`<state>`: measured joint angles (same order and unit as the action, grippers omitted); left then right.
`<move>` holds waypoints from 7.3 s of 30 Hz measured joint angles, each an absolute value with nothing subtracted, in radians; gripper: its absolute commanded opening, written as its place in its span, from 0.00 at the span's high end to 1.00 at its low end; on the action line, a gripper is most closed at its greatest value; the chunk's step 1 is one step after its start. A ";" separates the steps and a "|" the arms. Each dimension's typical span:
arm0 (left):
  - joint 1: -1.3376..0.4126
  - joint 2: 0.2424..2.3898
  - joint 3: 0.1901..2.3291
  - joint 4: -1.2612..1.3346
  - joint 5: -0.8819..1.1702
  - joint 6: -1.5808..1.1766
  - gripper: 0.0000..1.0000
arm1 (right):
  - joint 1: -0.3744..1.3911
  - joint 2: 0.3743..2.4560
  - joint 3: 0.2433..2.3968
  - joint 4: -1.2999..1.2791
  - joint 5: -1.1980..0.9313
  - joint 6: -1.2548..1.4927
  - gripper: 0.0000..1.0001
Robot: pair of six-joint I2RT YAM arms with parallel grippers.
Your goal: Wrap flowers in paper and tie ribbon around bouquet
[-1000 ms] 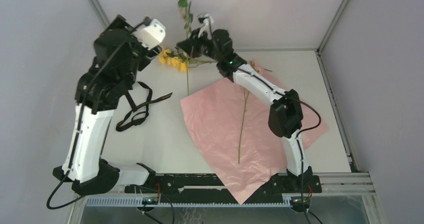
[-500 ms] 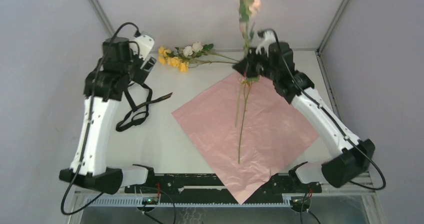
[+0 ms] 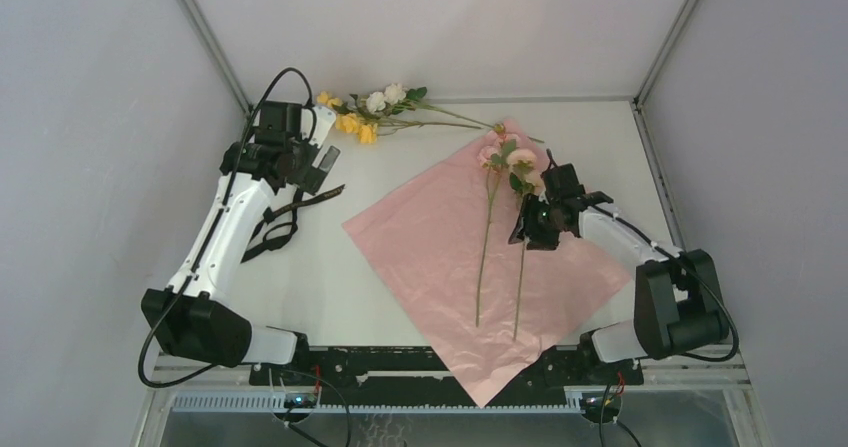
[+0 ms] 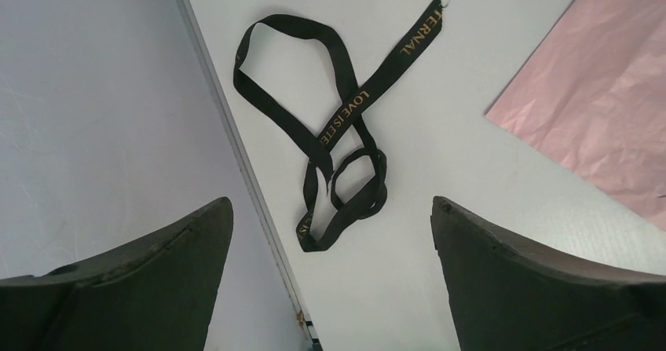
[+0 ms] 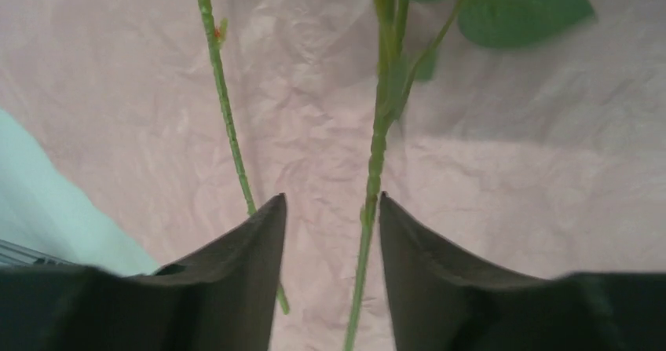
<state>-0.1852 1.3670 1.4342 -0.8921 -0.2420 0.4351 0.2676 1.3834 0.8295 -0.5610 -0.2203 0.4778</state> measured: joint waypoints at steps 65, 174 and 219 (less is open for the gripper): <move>-0.240 2.482 2.044 -0.265 -0.284 1.217 1.00 | 0.266 2.147 1.871 -0.408 -0.529 0.202 0.48; -0.078 1.818 1.794 -0.967 0.081 0.471 0.00 | 0.160 1.902 1.902 -0.557 -0.469 0.150 0.42; -0.207 2.801 2.336 0.304 -0.007 1.588 1.00 | 0.126 2.174 1.930 -0.445 -0.532 0.224 0.43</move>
